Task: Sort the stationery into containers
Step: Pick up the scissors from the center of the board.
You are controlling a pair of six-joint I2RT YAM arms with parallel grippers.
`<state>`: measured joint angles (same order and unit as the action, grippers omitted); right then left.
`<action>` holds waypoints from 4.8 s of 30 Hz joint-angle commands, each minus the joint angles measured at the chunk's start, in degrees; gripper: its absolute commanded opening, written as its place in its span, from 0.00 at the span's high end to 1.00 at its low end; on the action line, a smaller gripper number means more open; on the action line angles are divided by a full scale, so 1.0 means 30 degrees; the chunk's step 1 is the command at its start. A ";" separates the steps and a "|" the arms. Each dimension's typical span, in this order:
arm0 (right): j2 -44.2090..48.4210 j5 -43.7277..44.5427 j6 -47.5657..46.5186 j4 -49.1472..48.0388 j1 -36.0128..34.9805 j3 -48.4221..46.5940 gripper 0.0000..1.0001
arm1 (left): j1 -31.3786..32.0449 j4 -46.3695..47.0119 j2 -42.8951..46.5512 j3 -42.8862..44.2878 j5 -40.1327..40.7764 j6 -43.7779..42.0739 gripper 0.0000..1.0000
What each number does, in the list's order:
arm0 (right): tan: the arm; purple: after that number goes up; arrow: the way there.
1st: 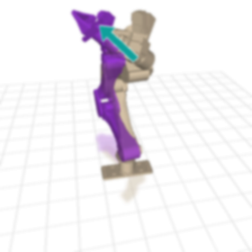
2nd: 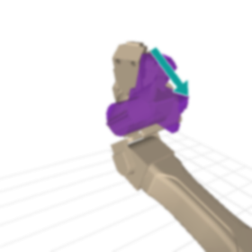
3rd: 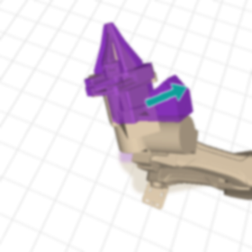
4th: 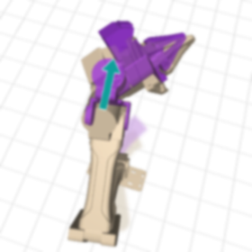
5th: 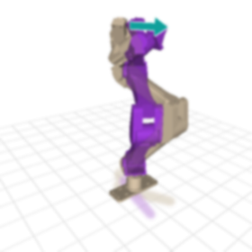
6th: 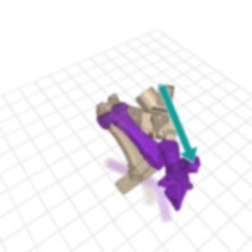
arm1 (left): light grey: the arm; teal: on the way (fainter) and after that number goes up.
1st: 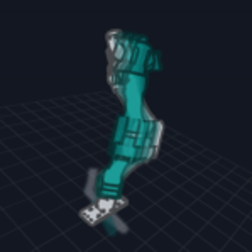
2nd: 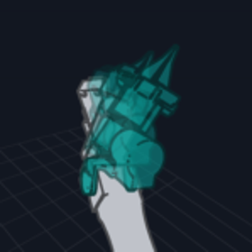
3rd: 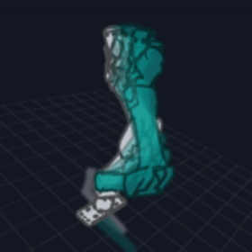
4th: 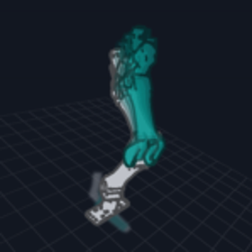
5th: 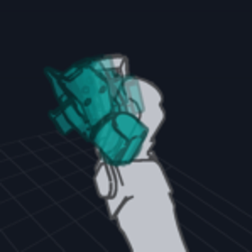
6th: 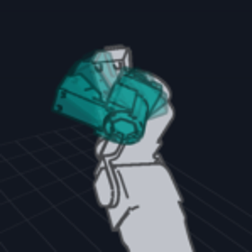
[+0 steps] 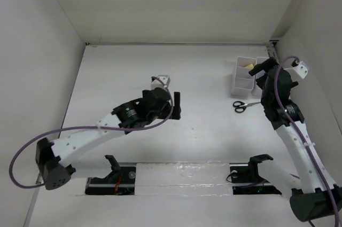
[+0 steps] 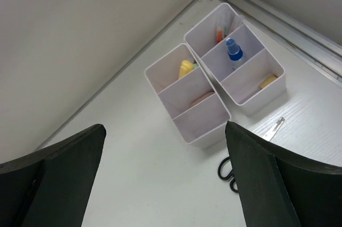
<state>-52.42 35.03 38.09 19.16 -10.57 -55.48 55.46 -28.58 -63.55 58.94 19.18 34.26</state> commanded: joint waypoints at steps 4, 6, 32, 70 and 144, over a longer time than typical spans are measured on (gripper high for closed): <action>0.0924 -0.3267 -0.0132 0.0963 0.0209 0.0033 0.00 | 0.0497 0.3169 -0.5032 0.4050 -0.1794 -0.0961 0.00; 0.0748 -0.4023 0.1626 0.1817 0.0212 0.0766 0.00 | 0.0497 0.3169 -0.6115 0.5336 -0.1620 -0.0961 0.00; -0.4525 -0.7222 0.7840 0.1786 0.3611 0.4962 0.37 | 0.0321 -0.3335 0.0029 0.4674 0.4037 0.0298 0.00; 0.9184 -0.6490 0.3301 0.8175 0.2002 -0.0165 0.04 | 0.2313 0.9938 -2.1910 1.7940 -0.4079 -0.8110 0.15; 1.0941 -0.8304 0.2568 0.8409 0.0652 -0.0931 0.02 | 0.2313 0.4514 -2.4054 1.3699 -0.3903 -0.5473 1.00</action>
<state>-20.16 11.38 46.26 45.21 -7.99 -56.73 62.46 -7.07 -135.94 106.21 11.90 17.89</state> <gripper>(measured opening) 0.983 0.014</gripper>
